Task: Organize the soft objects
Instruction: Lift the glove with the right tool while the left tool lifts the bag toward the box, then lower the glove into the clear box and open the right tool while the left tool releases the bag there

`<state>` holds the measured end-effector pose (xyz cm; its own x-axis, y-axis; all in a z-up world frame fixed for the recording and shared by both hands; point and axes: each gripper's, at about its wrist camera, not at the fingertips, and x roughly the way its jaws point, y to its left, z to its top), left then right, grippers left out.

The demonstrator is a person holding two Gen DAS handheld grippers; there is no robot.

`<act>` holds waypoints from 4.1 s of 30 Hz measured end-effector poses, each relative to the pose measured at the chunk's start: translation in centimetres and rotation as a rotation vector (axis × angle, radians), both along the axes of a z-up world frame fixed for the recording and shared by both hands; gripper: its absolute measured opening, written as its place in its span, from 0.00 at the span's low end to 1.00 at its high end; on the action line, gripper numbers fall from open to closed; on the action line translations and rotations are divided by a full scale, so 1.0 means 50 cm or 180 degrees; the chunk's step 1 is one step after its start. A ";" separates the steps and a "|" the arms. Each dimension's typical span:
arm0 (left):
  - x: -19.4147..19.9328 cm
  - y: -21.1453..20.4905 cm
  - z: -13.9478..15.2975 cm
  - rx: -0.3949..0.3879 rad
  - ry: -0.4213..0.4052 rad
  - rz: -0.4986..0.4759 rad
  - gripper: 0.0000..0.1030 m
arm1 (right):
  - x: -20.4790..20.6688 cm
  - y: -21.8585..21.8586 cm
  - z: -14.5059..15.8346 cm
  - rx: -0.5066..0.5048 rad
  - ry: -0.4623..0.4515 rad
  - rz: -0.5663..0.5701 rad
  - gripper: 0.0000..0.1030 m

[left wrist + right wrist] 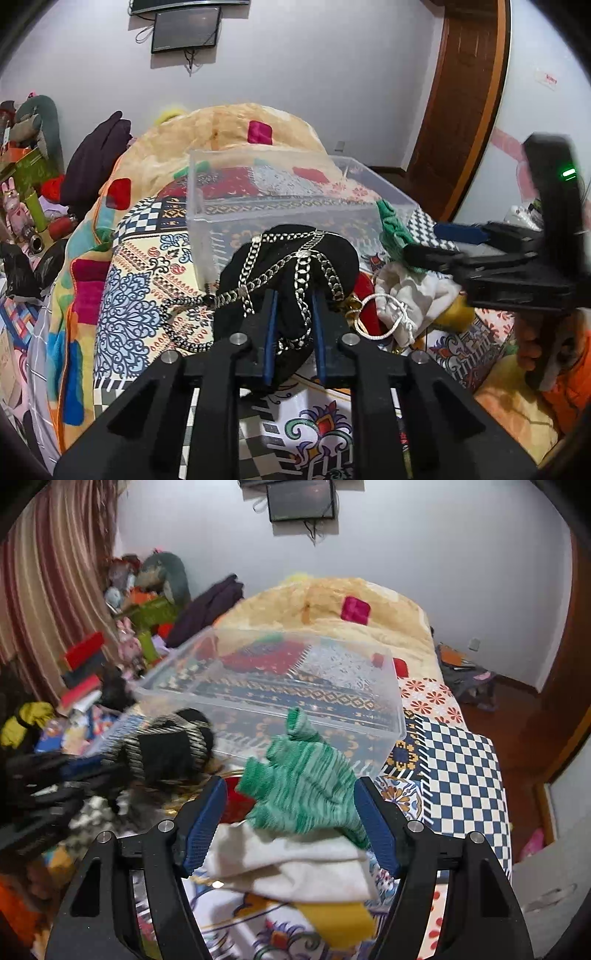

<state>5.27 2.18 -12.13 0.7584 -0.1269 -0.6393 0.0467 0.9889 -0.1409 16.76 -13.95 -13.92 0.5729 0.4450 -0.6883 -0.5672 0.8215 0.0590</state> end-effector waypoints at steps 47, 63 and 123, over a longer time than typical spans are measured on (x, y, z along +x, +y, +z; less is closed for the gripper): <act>-0.037 0.041 -0.040 0.0047 0.0427 0.0078 0.24 | -0.025 -0.085 0.121 0.0700 -0.0187 0.0045 0.12; -0.017 0.121 0.148 -0.0103 -0.0432 0.0463 0.17 | 0.007 -0.068 0.165 0.0777 -0.0380 0.0067 0.12; 0.066 0.007 0.029 0.0263 0.0039 -0.0106 0.87 | -0.017 -0.057 0.037 0.0302 0.0204 0.0159 0.84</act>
